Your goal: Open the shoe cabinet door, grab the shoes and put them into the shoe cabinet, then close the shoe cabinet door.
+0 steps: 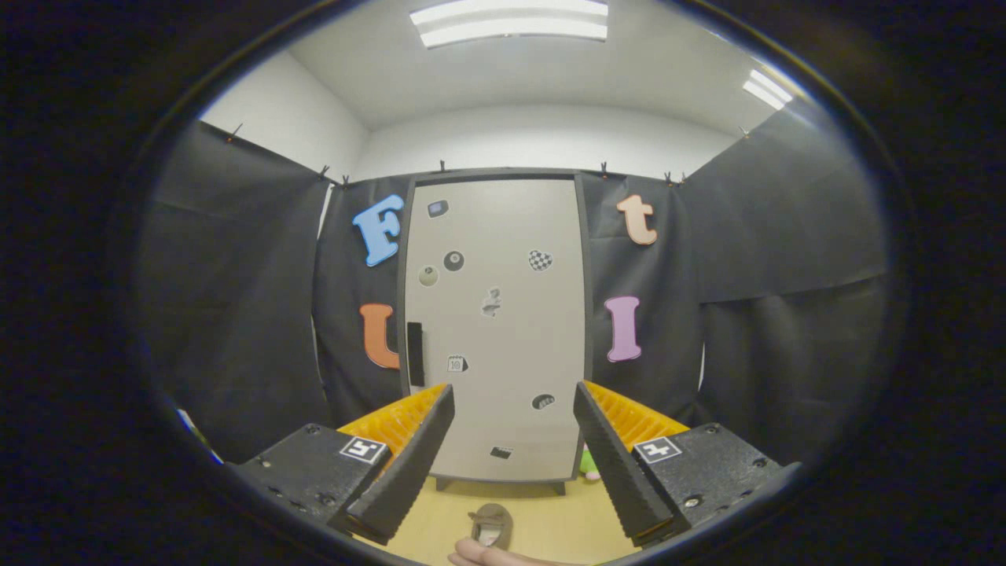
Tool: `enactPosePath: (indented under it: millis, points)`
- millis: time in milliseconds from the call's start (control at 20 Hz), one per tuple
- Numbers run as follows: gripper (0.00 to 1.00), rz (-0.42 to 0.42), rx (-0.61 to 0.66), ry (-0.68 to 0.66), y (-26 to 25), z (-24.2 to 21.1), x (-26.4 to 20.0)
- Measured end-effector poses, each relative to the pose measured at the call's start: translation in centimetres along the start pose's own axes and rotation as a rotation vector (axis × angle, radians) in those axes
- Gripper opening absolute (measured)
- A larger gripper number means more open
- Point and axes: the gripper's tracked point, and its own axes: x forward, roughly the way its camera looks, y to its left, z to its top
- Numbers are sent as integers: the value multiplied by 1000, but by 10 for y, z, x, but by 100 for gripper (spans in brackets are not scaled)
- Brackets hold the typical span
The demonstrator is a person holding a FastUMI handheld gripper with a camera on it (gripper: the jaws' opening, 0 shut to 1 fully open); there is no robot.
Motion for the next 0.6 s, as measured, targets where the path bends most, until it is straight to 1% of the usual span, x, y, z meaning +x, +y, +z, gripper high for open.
enactPosePath:
  millis: [200, 400, 450, 550, 600]
  points:
    - [99, 17, -2, 12, 12, -6, -1]
    - [100, 21, 2, 10, 23, -11, 9]
    - [99, 34, 5, 12, 29, -15, 13]
    - [99, 90, 15, 24, 48, -23, 22]
    - [99, 101, 24, 40, 53, -29, 29]
